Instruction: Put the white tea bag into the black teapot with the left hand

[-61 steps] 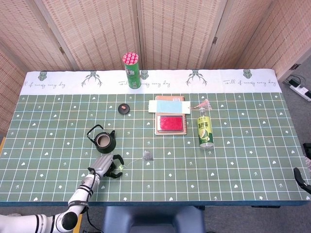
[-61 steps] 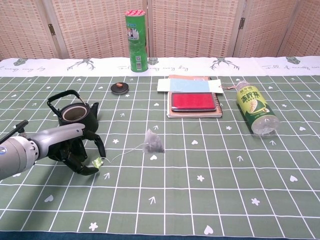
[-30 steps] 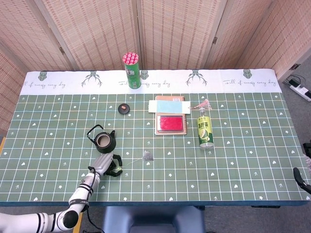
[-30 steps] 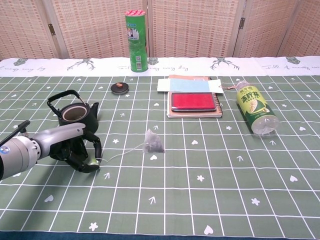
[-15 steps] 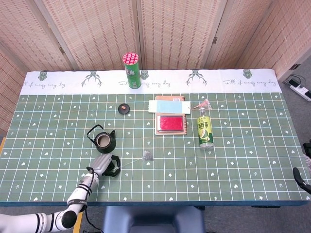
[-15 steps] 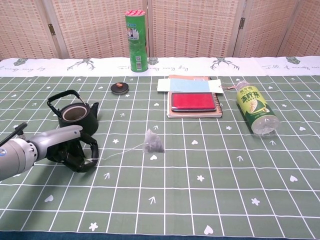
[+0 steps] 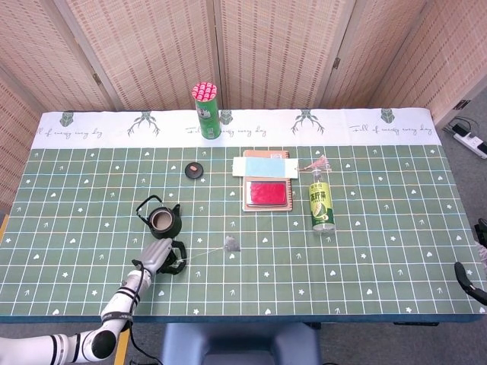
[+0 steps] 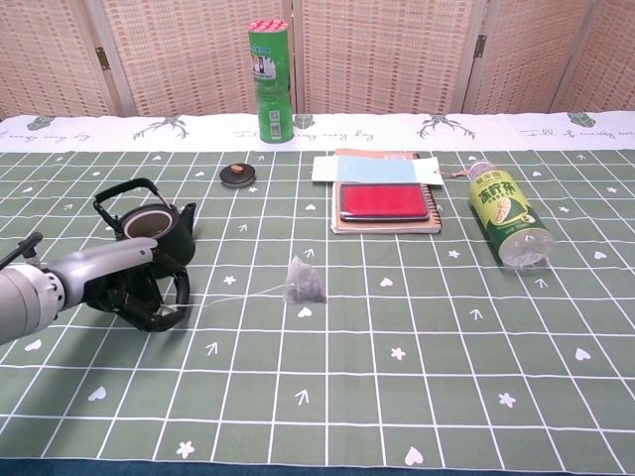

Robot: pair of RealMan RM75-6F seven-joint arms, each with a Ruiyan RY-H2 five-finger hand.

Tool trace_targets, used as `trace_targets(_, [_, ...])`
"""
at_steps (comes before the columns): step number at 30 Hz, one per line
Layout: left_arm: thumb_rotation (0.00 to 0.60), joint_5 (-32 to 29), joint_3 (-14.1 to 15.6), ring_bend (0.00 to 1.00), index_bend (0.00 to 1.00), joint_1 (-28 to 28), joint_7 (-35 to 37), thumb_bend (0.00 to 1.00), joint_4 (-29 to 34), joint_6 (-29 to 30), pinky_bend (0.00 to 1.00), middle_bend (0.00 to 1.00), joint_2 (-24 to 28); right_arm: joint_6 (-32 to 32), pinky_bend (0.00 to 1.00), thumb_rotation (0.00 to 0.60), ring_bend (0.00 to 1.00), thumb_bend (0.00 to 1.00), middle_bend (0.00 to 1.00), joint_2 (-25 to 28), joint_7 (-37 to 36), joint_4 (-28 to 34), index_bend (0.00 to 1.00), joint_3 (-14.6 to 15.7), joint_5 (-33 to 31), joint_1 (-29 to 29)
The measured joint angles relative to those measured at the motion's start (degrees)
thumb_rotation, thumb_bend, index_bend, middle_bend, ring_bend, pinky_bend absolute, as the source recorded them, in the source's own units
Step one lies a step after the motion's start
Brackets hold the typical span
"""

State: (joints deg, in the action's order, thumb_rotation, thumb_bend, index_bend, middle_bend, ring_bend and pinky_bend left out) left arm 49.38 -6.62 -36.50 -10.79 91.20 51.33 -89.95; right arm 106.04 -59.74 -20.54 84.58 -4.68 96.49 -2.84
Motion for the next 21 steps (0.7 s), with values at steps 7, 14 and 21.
trace_targets(7, [0.6,0.3,0.0,1.0,0.63,-0.4,-5.6,0.6,3.7,3.9,1.0,1.0,2.8,-0.2,0.0,0.6,0.0,0.42,0.0,-0.1,0.1,0.0,0.0,-0.1,-0.3,0.1])
trace_targets(14, [0.6,-0.1,-0.9,1.0,0.63,-1.2,-12.7,0.6,10.6,9.5,1.0,1.0,6.3,-1.4,0.0,0.6,0.0,0.42,0.0,-0.1,1.4,0.5,0.0,0.1,0.0,0.6])
trace_targets(21, [0.6,-1.3,-2.4,1.0,0.63,-2.5,-18.4,0.6,14.6,13.5,1.0,1.0,8.7,-1.6,0.0,0.6,0.0,0.42,0.0,-0.1,1.5,0.7,0.0,0.2,0.0,0.6])
